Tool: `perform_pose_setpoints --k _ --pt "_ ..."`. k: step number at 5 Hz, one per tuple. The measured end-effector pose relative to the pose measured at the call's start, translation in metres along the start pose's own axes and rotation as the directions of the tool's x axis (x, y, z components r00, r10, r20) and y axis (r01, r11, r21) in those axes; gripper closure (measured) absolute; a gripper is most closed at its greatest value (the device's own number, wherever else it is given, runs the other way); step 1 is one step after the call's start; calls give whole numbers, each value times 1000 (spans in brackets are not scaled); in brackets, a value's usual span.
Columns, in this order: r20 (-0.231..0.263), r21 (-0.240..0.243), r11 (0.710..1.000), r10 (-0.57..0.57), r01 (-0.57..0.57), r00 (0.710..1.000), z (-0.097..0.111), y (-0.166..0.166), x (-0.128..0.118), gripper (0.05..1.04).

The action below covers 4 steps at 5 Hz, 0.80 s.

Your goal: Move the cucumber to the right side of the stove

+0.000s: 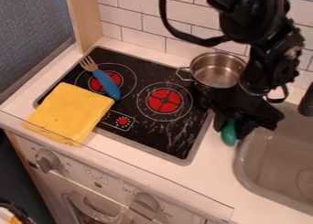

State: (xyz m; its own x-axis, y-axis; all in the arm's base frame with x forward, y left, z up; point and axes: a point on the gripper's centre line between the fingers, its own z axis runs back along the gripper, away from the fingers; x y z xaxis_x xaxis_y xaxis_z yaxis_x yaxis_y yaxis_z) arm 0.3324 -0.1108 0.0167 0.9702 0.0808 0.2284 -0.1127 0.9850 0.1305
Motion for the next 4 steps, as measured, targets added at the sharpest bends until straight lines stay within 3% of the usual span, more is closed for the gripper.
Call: perform_pose_setpoints --k 1,2,3,4 --pt "-15 1 1000 -10 10 1000 -10 2 3 646" --pt "-34 -3 1000 2 -3 999 -13 5 5 566" --pt "-74 31 999 27 -25 997 -13 10 5 258" --pt "-78 31 999 24 -21 997 -12 12 5 79"
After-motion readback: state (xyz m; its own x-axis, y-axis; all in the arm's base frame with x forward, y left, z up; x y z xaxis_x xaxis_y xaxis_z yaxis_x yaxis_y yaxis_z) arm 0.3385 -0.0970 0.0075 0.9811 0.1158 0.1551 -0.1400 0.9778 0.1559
